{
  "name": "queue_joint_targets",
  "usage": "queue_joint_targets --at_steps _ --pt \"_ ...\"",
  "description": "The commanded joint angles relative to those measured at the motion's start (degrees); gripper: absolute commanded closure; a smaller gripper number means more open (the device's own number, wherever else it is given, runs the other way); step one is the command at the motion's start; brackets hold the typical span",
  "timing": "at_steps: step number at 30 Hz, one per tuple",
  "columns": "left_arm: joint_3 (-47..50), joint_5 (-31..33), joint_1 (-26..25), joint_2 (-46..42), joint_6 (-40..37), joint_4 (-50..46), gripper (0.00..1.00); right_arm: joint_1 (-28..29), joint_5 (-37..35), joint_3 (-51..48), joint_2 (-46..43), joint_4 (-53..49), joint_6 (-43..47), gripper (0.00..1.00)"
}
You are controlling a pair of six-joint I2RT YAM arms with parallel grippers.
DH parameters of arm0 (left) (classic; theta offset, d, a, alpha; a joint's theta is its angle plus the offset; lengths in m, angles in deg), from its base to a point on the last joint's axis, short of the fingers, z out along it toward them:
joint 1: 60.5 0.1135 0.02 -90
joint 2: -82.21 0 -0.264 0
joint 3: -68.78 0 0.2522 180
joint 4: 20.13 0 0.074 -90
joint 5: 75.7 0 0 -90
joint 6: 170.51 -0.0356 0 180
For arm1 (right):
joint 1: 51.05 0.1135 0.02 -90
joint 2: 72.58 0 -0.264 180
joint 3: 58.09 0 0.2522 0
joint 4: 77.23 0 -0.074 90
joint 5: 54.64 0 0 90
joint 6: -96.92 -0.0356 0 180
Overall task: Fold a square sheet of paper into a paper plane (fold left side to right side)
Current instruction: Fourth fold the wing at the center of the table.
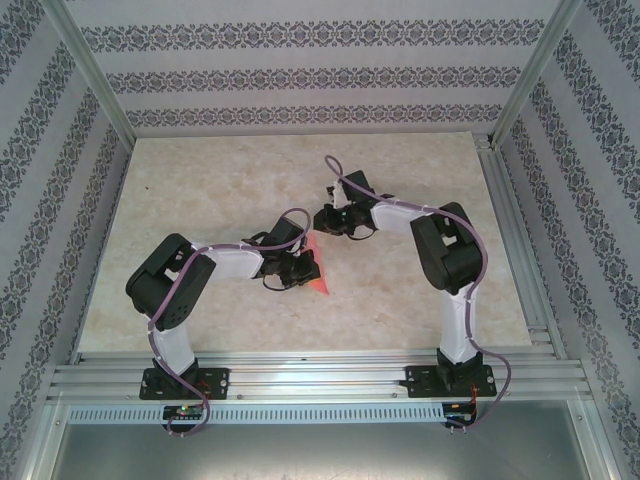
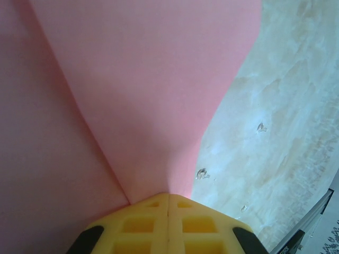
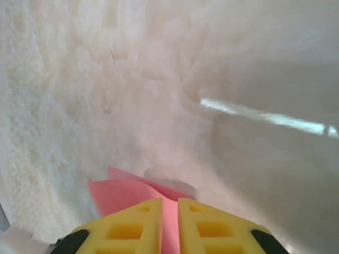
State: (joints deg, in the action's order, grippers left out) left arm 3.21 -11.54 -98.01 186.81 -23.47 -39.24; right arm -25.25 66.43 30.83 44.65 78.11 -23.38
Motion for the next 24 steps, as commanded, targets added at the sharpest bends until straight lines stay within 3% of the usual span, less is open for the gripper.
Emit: queue_joint_targets --at_steps 1,5,10,15,24 --pt "2.56 1.85 -0.62 4.25 -1.17 -9.18 1.00 -1.48 -1.73 -4.26 -11.41 -2.29 3.30 0.84" --pt "2.34 1.85 -0.63 4.31 -0.98 -9.09 1.00 -1.76 -0.43 -15.44 -23.30 -4.38 3.78 0.85" --pt "2.30 2.15 -0.63 4.08 -1.03 -9.51 1.00 1.44 3.61 -30.53 -32.44 3.71 -4.41 0.89" --pt "2.15 2.36 -0.63 4.22 -1.01 -9.73 1.00 7.66 3.52 -37.63 -31.43 15.38 -11.97 0.90" --pt "1.52 2.39 -0.67 4.37 -1.53 -10.55 1.00 12.22 -0.35 -35.43 -23.96 17.30 -10.61 0.91"
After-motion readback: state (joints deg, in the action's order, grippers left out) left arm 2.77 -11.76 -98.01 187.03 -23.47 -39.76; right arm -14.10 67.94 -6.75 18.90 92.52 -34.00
